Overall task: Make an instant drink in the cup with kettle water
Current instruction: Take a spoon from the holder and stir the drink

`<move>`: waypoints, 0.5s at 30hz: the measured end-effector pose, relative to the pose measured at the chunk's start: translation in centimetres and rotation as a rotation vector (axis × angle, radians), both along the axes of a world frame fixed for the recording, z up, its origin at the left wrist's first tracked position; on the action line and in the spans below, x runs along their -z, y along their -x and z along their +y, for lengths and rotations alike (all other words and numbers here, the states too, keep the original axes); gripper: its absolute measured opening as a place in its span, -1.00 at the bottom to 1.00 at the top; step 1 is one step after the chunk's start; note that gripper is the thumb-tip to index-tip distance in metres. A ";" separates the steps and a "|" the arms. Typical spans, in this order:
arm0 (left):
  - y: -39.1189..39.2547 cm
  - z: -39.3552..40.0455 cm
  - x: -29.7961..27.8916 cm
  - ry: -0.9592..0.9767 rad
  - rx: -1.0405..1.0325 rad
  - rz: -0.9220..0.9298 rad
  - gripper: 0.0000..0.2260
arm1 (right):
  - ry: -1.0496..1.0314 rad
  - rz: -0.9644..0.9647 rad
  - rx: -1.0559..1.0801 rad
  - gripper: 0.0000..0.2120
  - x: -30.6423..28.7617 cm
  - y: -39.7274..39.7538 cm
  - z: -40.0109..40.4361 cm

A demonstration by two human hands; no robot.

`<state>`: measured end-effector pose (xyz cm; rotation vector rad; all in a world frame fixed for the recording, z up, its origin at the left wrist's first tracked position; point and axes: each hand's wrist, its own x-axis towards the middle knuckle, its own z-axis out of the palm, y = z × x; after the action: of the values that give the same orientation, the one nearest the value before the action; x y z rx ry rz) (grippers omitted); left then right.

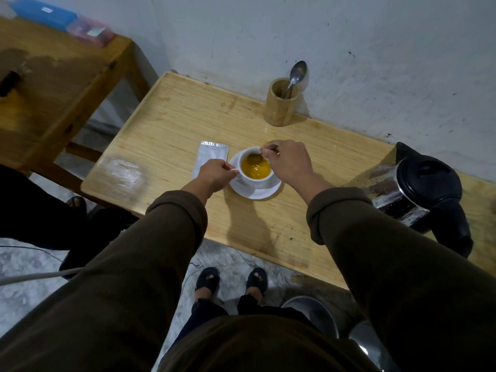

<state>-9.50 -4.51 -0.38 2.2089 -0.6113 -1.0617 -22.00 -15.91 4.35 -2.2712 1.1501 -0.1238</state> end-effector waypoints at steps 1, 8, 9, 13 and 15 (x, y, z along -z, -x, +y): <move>0.0 0.0 -0.1 -0.004 0.000 -0.005 -0.75 | -0.020 0.009 -0.014 -0.76 0.1 0.0 0.0; 0.2 0.0 -0.3 -0.012 0.003 -0.014 -0.74 | 0.017 0.066 0.006 -0.72 -0.1 0.3 -0.7; 0.2 0.0 -0.3 -0.011 0.001 -0.012 -0.75 | 0.040 0.072 0.021 -0.74 -0.2 0.4 -0.7; 0.2 0.0 -0.4 -0.016 0.005 -0.018 -0.75 | 0.054 0.045 0.015 -0.75 -0.4 0.3 -0.3; 0.2 0.0 -0.5 -0.018 0.004 -0.022 -0.74 | 0.032 0.028 -0.023 -0.75 -0.4 0.2 -0.1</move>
<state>-9.73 -4.55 0.11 2.2382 -0.6183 -1.0505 -22.19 -15.97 4.80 -2.3200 1.1436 -0.1018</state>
